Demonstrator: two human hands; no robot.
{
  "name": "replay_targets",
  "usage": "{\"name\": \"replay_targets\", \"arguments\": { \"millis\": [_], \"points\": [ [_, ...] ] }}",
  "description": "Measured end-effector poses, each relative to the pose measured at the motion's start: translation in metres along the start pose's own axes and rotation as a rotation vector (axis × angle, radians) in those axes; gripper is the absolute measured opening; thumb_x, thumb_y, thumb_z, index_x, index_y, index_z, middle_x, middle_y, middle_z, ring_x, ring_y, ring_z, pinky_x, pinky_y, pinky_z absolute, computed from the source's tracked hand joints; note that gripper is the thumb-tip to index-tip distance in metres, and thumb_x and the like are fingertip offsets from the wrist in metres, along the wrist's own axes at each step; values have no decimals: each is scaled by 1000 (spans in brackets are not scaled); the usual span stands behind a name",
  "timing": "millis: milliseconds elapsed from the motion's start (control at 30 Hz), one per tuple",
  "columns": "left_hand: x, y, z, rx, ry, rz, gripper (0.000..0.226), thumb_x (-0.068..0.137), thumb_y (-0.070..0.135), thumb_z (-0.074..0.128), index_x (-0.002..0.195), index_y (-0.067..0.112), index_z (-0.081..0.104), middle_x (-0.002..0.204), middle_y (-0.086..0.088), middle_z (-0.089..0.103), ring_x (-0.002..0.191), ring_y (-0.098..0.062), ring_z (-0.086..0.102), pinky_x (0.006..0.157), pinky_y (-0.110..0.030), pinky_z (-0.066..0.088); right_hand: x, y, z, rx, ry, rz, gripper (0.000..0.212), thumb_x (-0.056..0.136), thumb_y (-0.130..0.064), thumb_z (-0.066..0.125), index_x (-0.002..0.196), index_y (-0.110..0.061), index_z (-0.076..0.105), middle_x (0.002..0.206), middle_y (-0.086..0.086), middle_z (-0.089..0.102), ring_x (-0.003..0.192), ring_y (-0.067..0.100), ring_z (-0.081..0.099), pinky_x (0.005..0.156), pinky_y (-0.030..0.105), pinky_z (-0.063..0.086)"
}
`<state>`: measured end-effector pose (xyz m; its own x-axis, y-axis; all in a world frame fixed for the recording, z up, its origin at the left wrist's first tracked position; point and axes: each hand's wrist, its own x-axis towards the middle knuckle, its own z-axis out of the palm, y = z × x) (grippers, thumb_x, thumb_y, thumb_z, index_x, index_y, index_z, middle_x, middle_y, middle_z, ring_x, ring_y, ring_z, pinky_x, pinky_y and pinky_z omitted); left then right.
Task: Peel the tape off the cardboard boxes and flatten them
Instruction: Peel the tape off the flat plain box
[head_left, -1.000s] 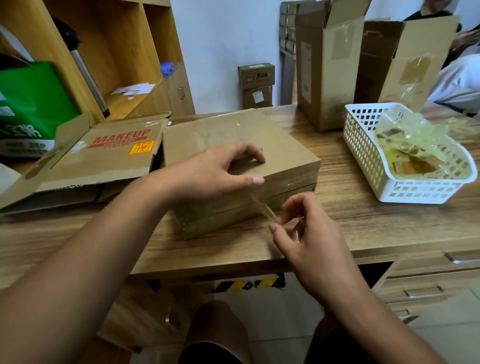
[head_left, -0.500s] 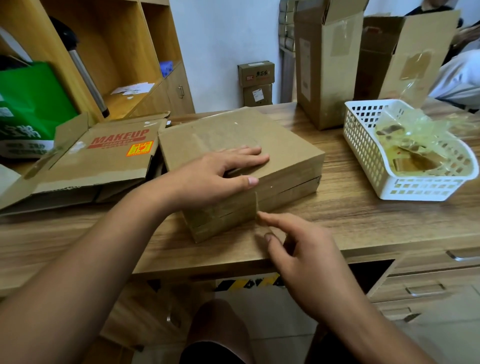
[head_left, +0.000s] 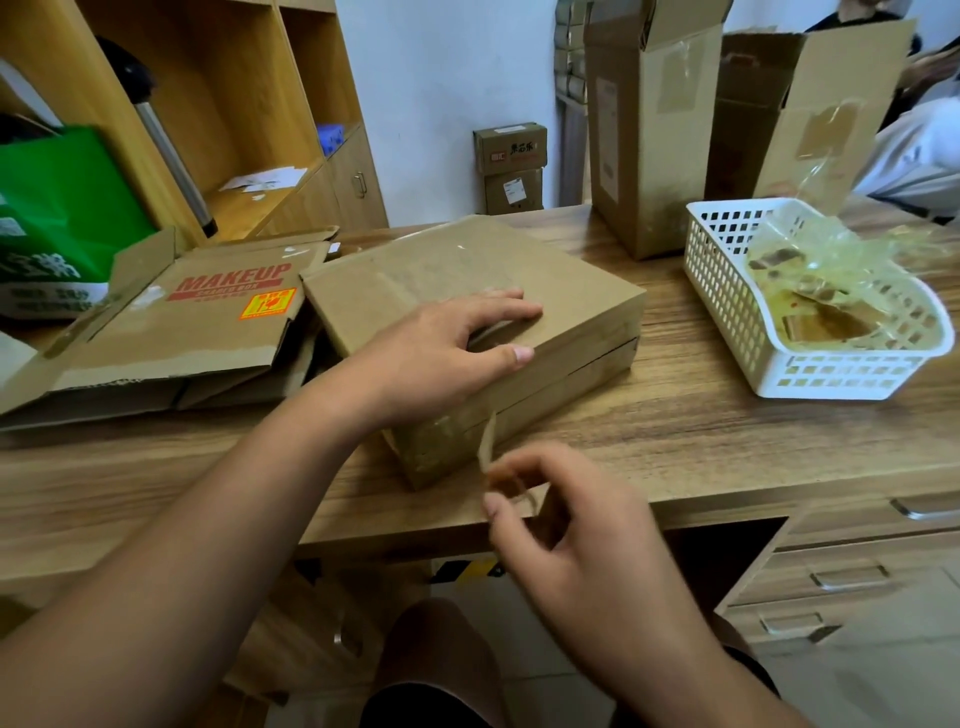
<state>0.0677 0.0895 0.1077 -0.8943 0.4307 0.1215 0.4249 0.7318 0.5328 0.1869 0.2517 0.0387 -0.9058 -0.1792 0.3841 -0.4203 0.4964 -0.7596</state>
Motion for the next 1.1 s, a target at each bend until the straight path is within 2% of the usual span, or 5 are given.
{"name": "replay_targets", "arguments": {
  "millis": [200,333,633,800,1100],
  "points": [
    [-5,-3,-10,-85,-37,47,35,94,40,68,129,41,65,146,25,50,133,9,44,116,-24,35,21,24,-19,-24,140,155,29,85,-41,74,101,-34,51,78,-9,59,66,3,57,57,20,46],
    [-10,-4,-21,-1,-146,61,39,97,45,57,136,50,56,149,33,42,138,17,31,112,-15,22,31,38,-27,-112,164,148,36,93,-29,66,127,-35,53,78,-15,55,70,0,54,66,27,43],
    [2,8,-3,101,-77,43,40,103,47,46,143,51,47,157,26,34,146,8,19,125,-31,11,26,47,-40,-89,131,91,23,93,-14,66,106,-32,75,86,-20,59,81,1,58,66,8,40],
    [8,12,5,99,-34,33,40,103,48,48,142,48,49,157,23,35,147,6,21,126,-39,13,6,28,-24,-167,131,-32,18,92,-27,56,100,-27,72,83,-20,51,76,2,56,65,31,52],
    [10,12,13,88,54,-11,47,90,65,43,135,56,54,151,32,40,145,6,28,122,-46,24,-8,12,-15,-246,154,-91,24,87,-51,53,95,-31,64,82,-18,41,66,2,50,51,26,46]
  ]
}}
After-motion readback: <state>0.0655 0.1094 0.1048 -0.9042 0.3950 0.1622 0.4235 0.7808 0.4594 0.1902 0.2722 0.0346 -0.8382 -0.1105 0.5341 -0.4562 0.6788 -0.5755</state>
